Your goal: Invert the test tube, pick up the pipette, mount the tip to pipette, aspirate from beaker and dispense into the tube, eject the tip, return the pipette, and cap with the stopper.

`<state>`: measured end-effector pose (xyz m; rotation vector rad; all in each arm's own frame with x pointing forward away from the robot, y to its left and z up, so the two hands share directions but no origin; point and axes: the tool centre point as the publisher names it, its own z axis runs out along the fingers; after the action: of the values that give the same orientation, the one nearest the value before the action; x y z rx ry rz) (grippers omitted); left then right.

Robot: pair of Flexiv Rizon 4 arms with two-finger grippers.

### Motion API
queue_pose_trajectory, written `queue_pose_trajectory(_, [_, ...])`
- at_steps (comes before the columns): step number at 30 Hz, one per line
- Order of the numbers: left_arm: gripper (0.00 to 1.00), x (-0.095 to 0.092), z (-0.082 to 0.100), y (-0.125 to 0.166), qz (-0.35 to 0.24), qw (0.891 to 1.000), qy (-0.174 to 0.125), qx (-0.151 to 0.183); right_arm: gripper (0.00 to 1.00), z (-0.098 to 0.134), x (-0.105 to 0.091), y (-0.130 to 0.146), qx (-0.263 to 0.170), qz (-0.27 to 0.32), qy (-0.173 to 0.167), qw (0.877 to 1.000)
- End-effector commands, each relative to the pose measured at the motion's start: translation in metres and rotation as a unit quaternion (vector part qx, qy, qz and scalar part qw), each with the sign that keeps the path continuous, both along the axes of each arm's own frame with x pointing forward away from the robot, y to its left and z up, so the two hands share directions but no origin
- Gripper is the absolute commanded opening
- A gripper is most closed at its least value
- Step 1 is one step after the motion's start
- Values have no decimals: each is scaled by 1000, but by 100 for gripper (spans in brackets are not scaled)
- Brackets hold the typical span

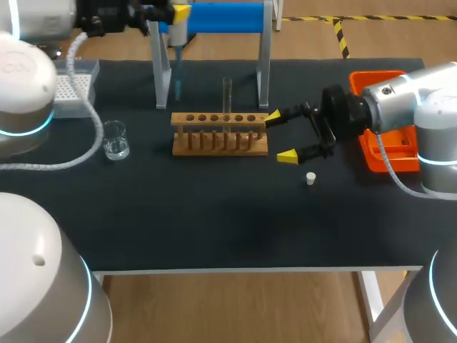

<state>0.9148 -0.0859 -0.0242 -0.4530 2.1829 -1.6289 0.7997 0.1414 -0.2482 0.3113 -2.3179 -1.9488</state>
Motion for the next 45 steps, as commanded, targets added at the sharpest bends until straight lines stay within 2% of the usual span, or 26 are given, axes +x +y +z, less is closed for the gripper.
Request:
queue_pose_trajectory(1, [0,-1,-11,43,3,1000,-2,-10,100,1,0,-1,-1,0,0,1000])
queue_pose_trajectory(8, [0,11,-35,80,33,999,6,-22,100,1,0,-1,-1,0,0,1000])
queue_pose_trajectory(18, [0,11,-63,121,71,997,10,-37,100,1,0,-1,-1,0,0,1000])
queue_pose_trajectory(23, [0,13,-73,140,93,995,11,-33,100,1,0,-1,-1,0,0,1000])
queue_pose_trajectory(32, [0,21,-91,155,104,993,9,-47,100,1,0,-1,-1,0,0,1000])
queue_pose_trajectory(45, [0,27,-100,162,110,993,10,-51,100,1,0,-1,-1,0,0,1000])
